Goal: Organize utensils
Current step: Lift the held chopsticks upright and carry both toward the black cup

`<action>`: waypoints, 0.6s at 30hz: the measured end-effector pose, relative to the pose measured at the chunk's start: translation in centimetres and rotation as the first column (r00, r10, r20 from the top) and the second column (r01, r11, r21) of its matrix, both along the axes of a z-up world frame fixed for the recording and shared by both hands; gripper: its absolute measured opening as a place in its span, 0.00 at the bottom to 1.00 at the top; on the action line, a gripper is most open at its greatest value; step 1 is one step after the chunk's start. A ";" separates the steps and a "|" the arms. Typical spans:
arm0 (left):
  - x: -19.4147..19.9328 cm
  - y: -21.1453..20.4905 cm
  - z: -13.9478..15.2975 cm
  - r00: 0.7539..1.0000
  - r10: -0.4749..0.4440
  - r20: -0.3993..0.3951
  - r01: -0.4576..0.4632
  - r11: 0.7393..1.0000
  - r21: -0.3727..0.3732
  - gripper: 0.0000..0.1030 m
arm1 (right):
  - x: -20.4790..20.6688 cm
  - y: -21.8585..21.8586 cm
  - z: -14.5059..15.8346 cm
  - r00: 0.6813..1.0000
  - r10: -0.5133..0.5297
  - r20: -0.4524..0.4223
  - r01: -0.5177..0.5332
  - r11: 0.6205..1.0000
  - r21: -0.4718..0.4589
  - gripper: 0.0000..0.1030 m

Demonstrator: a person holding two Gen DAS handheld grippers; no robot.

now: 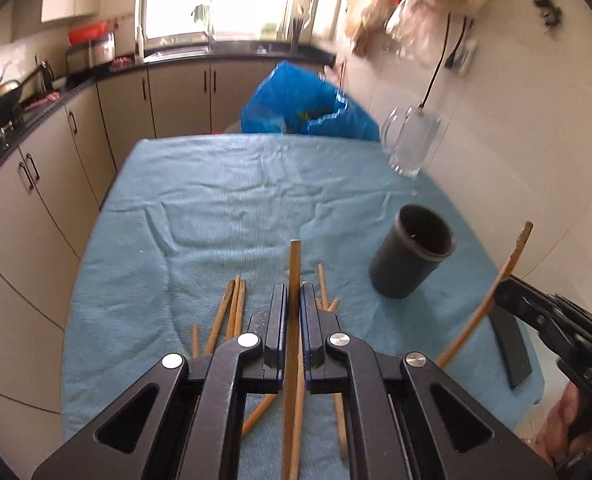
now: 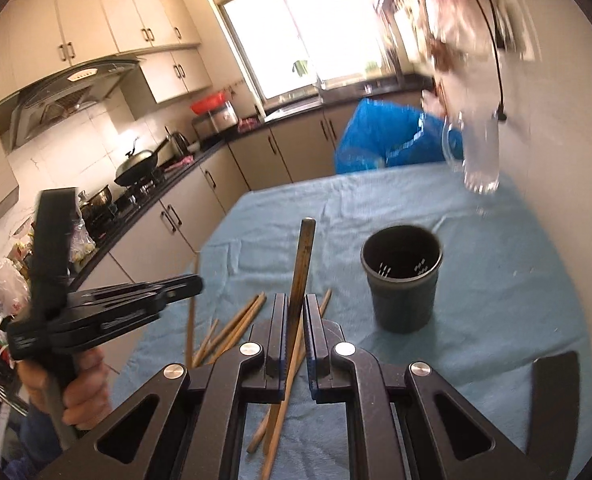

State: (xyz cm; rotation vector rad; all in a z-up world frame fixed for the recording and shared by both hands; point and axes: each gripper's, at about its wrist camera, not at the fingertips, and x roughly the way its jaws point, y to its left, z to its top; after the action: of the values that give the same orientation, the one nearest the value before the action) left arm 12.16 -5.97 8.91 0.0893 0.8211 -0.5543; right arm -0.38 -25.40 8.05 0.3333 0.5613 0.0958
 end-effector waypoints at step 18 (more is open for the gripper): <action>-5.4 1.2 3.7 0.992 0.031 0.121 -0.025 0.998 -0.051 0.05 | -3.4 -0.1 2.3 0.994 -0.031 0.101 0.033 0.999 -0.009 0.07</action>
State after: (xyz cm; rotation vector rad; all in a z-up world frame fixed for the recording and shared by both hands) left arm 6.80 -4.80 12.56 0.0652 0.6880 -0.5372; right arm -3.77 -25.51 10.37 0.3248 0.4560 0.0782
